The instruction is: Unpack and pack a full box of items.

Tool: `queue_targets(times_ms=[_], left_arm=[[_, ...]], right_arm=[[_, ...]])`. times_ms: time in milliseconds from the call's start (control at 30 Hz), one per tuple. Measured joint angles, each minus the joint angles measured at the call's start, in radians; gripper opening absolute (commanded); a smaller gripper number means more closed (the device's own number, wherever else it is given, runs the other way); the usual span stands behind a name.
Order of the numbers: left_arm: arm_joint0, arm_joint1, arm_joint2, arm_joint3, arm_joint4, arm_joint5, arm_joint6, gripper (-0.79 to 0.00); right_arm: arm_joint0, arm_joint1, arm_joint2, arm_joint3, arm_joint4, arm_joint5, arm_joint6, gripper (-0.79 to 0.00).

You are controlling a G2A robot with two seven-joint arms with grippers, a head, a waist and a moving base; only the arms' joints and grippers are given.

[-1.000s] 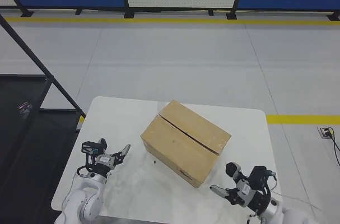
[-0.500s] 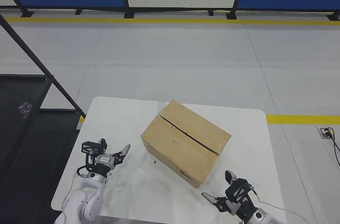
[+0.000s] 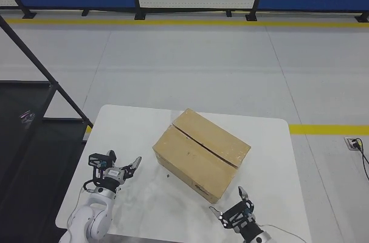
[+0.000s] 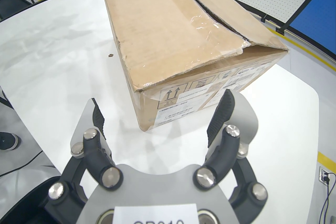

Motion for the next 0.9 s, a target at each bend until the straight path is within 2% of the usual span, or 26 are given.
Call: queue_targets(times_ms=[333, 633, 900], left_arm=[[0.0, 0.0, 0.0, 0.0, 0.0, 0.0, 0.0, 0.0], [0.0, 0.0, 0.0, 0.0, 0.0, 0.0, 0.0, 0.0], [0.0, 0.0, 0.0, 0.0, 0.0, 0.0, 0.0, 0.0]], right_arm=[[0.128, -0.025, -0.078, 0.089, 0.03, 0.056, 0.084, 0.0], [0.193, -0.04, -0.091, 0.116, 0.055, 0.107, 0.116, 0.0], [0.258, -0.049, -0.088, 0.169, 0.087, 0.097, 0.127, 0.0]])
